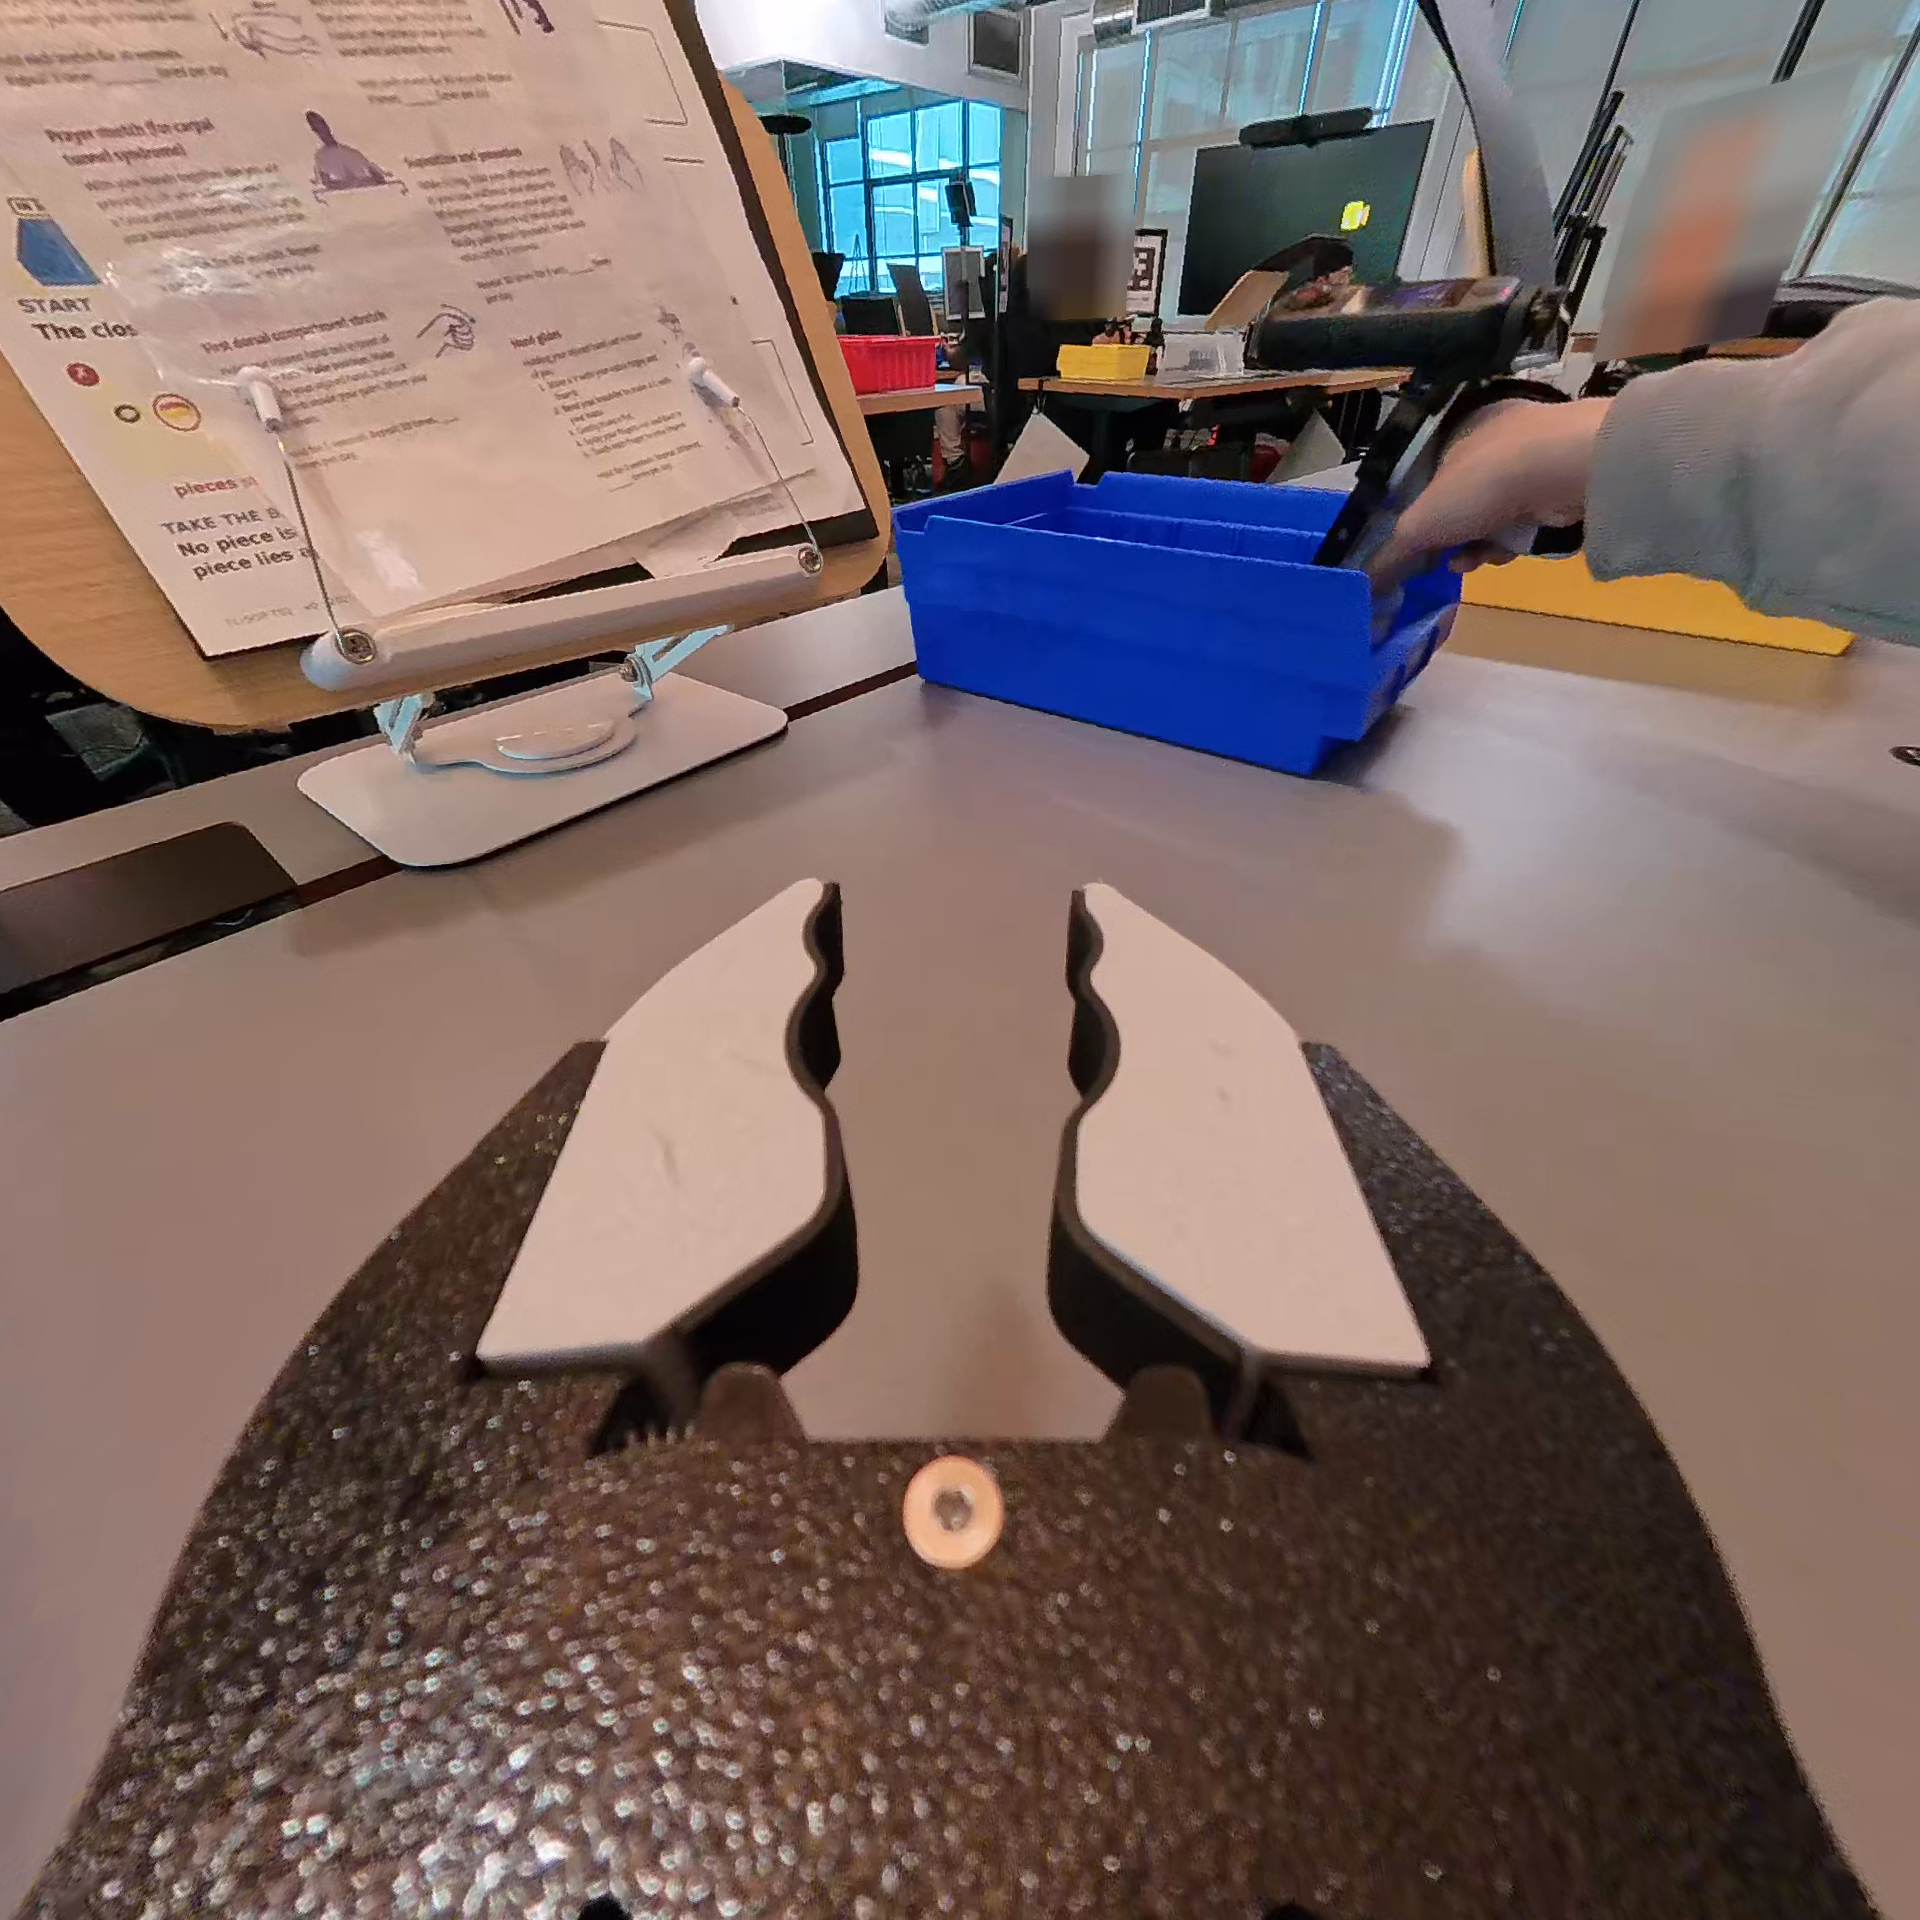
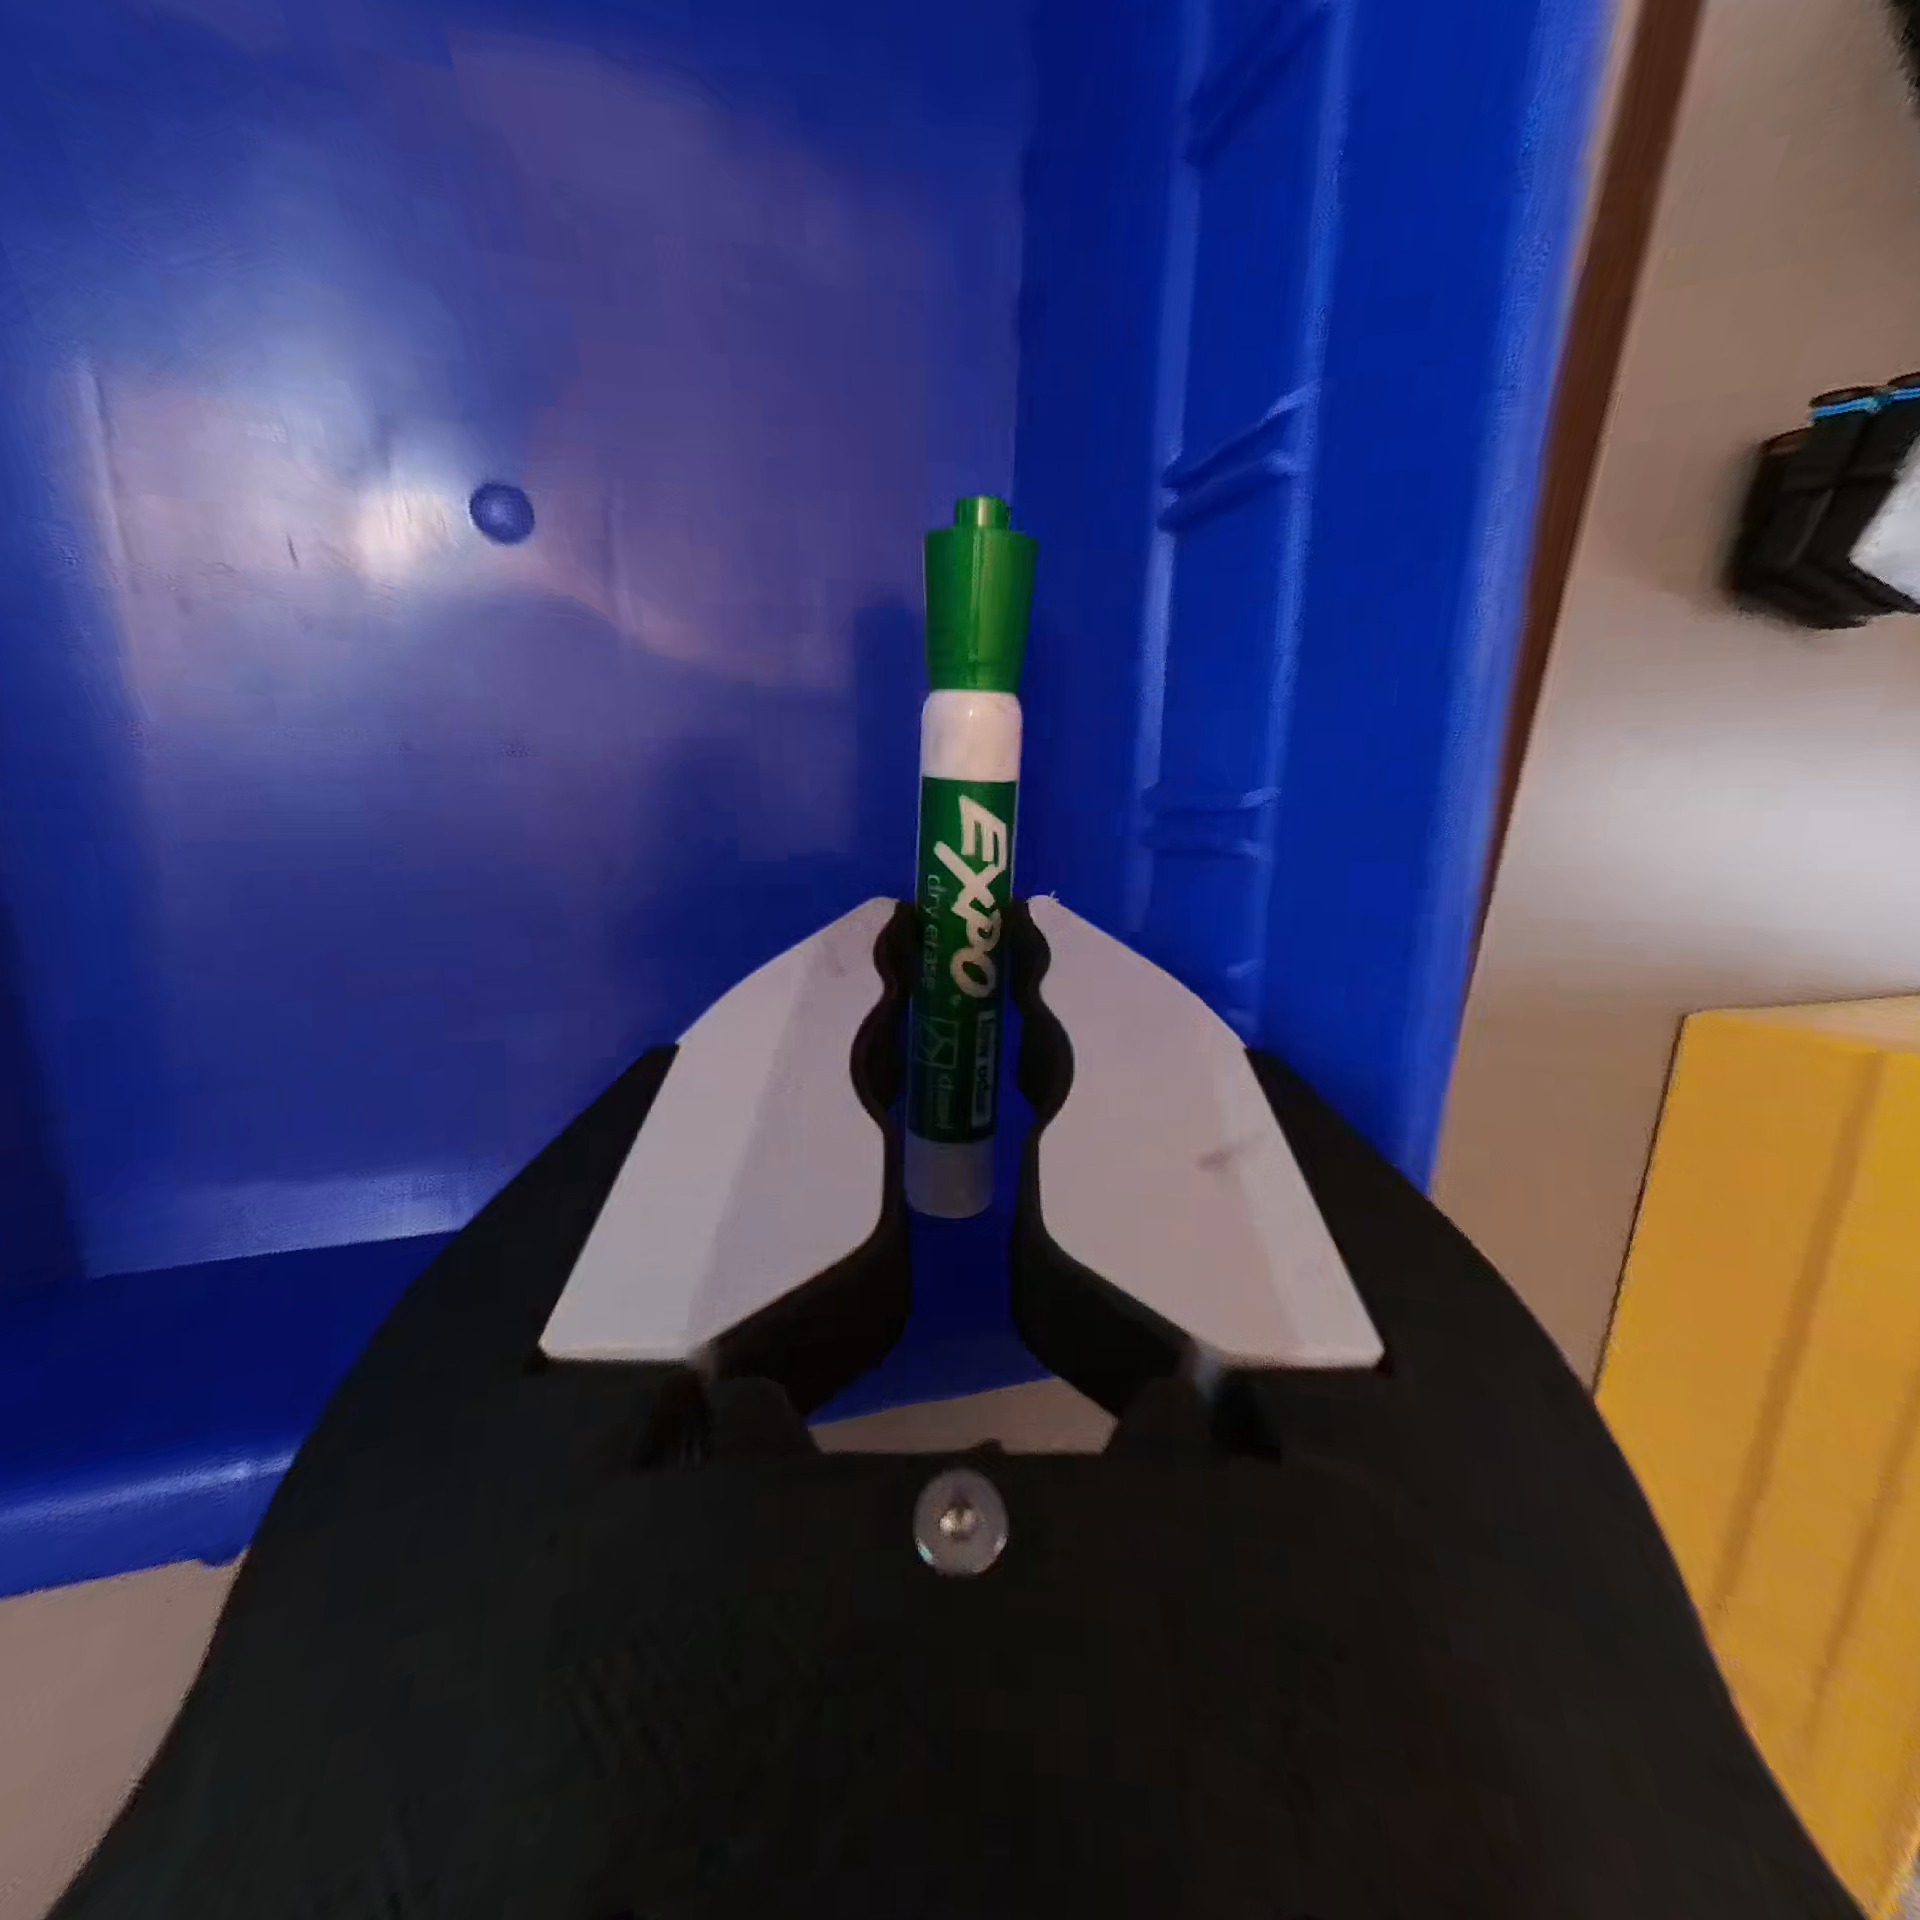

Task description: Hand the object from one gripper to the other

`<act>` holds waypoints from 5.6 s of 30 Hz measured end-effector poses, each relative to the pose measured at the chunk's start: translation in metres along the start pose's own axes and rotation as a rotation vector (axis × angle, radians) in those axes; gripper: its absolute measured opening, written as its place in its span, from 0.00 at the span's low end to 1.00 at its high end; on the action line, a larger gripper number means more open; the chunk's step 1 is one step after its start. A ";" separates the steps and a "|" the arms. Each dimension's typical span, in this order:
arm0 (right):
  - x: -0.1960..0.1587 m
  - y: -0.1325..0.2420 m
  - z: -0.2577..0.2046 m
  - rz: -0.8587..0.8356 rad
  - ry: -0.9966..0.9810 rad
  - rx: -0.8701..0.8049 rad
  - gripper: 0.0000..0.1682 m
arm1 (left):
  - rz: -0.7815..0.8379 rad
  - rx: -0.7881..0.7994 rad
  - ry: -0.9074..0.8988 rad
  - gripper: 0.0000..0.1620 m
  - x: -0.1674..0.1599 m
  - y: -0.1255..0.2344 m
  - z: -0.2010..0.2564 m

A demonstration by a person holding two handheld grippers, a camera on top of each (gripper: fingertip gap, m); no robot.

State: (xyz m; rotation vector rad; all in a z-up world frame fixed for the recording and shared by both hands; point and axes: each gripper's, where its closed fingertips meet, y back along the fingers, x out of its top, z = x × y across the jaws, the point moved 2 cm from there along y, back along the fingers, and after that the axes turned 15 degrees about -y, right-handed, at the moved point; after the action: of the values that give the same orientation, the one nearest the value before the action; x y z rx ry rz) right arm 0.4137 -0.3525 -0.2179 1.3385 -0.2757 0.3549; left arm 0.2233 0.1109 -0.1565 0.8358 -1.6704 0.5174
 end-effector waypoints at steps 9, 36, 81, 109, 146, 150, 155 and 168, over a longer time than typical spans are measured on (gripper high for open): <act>-0.013 -0.017 -0.008 -0.023 -0.003 0.032 0.17 | 0.020 -0.002 0.014 0.25 0.003 0.002 -0.001; -0.054 0.187 -0.340 1.154 0.373 0.692 0.64 | -0.777 0.135 -1.010 0.43 -0.031 0.119 -0.235; -0.076 0.176 -0.333 1.160 0.472 0.764 0.57 | -0.843 -0.047 -1.510 0.17 -0.099 0.082 -0.286; -0.098 0.305 -0.362 1.005 0.102 2.194 0.36 | 0.682 -0.663 0.241 0.16 0.104 0.054 -0.018; -0.093 0.244 -0.366 0.888 0.267 1.726 0.18 | 0.292 -0.316 0.094 0.26 0.038 0.010 -0.016; -0.097 0.248 -0.368 0.922 0.324 1.715 0.18 | 0.246 -0.376 0.033 0.19 0.033 0.006 0.000; -0.089 0.238 -0.363 0.880 0.237 1.669 0.25 | 0.236 -0.274 -0.130 0.16 0.032 0.001 -0.002; -0.109 0.216 -0.365 0.029 -0.063 1.997 0.58 | 0.281 -0.095 -0.802 0.16 0.034 -0.001 0.020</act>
State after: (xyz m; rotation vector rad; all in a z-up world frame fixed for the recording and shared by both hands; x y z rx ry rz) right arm 0.2241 0.0353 -0.1443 3.2993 0.1381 0.6352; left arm 0.2079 0.0875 -0.1290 0.7901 -2.5523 0.2936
